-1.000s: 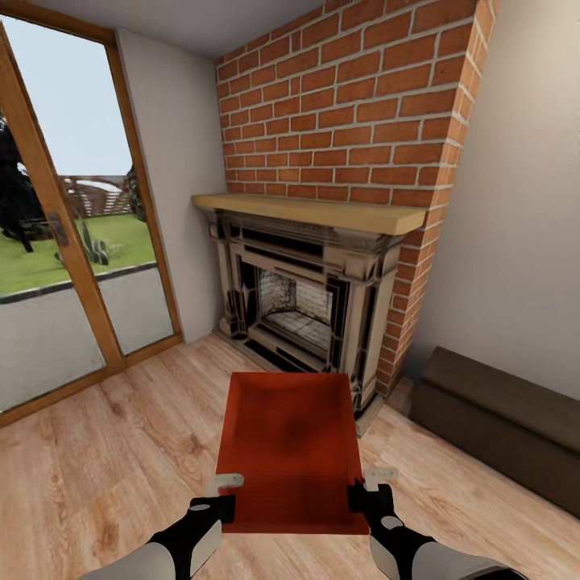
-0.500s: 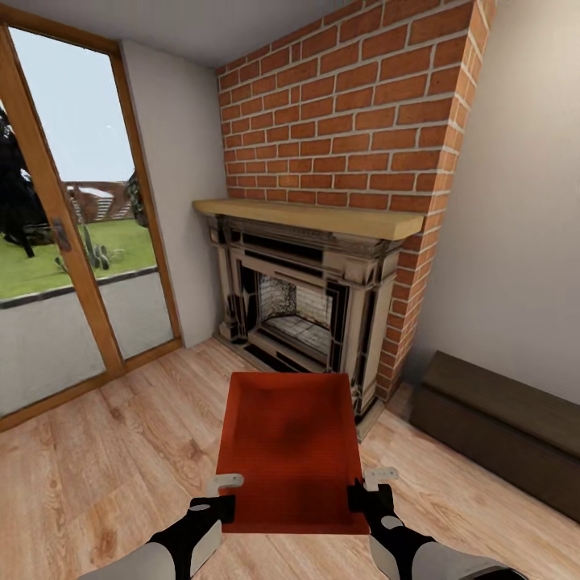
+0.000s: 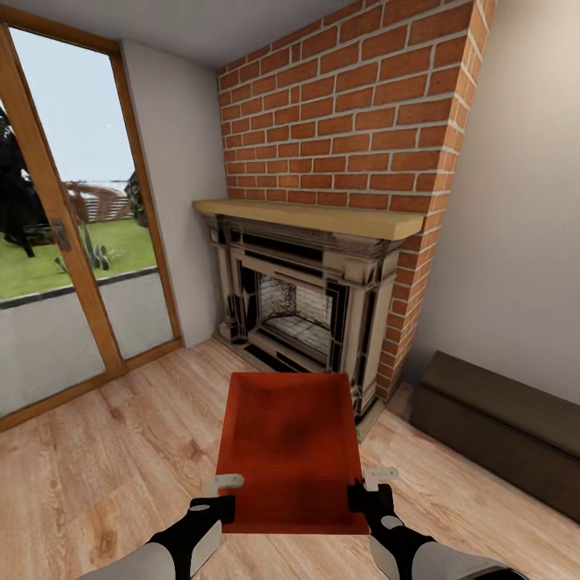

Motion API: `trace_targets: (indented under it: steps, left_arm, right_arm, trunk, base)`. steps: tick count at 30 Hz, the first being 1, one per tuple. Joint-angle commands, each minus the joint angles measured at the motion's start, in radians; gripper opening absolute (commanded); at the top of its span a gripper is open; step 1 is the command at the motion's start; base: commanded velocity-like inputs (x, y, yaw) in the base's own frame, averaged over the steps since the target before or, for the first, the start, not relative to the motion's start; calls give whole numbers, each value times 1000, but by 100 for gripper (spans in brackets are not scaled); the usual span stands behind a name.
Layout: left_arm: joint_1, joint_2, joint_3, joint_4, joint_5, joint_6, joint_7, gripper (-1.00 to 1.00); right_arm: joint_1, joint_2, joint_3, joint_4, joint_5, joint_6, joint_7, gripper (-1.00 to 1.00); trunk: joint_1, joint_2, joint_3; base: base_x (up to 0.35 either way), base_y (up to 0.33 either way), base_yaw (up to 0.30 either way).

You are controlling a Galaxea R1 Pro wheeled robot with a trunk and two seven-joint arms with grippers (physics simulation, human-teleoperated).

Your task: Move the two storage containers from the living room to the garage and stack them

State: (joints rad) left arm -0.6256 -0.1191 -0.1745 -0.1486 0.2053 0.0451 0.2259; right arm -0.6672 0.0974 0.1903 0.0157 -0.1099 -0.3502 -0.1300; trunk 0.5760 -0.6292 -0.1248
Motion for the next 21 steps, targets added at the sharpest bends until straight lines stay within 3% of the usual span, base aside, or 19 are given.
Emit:
trace_targets:
  steps: [1,21]
  left_arm:
    - [0,1,-2,-2,2,6,12,-100]
    - [0,1,-2,-2,1,6,12,-100]
  right_arm:
    - [-1,0,-22,1,-27,-8,-4,-100]
    - [-1,2,-22,1,-27,-12,-7,-100]
  trunk:
    - [0,-2,-2]
    - [0,-2,24]
  base:
    - [0,0,0]
    - [0,0,0]
